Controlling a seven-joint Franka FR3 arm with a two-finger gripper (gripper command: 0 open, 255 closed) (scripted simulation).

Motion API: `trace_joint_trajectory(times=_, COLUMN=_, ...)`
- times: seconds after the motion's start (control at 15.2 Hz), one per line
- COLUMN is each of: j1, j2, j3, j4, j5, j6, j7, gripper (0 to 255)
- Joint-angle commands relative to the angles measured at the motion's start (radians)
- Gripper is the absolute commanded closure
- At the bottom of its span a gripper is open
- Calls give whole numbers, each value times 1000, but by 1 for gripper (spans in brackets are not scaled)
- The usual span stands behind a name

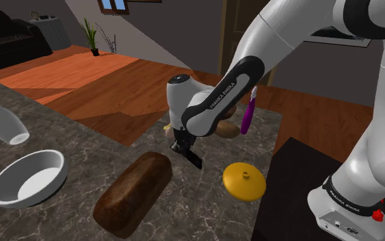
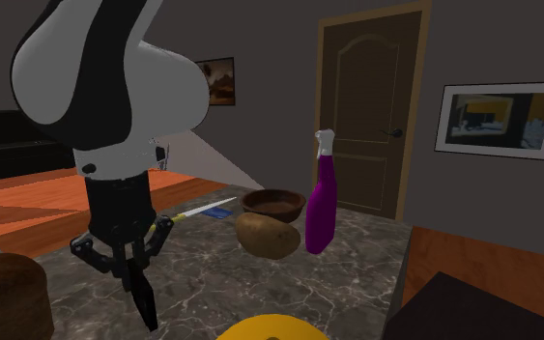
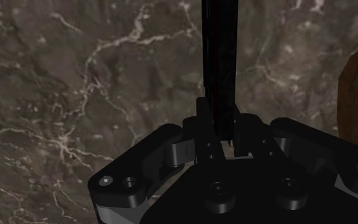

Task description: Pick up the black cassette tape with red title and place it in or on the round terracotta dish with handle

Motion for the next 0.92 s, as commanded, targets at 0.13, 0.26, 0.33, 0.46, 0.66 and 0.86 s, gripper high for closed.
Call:
trace_joint_trajectory(times=0.13, j1=-10, j2=-44, j3=12, j4=1, j5=22, j6=-43, j7=-15, gripper=255)
trace_joint_trajectory(times=0.26, j1=-14, j2=-65, j3=18, j4=3, j5=33, j6=-65, j7=-22, gripper=255)
trace_joint_trajectory(times=0.33, j1=-16, j2=-76, j3=21, j4=4, j5=38, j6=-76, j7=-26, gripper=255)
trace_joint_trajectory(times=0.46, j1=-19, j2=-96, j3=25, j4=7, j5=49, j6=-99, j7=-33, gripper=255)
trace_joint_trajectory(times=0.66, j1=-24, j2=-126, j3=31, j4=14, j5=64, j6=-134, j7=-43, gripper=255)
trace_joint_trajectory(times=0.86, j1=-28, j2=-155, j3=36, j4=23, j5=78, j6=-169, j7=-52, gripper=255)
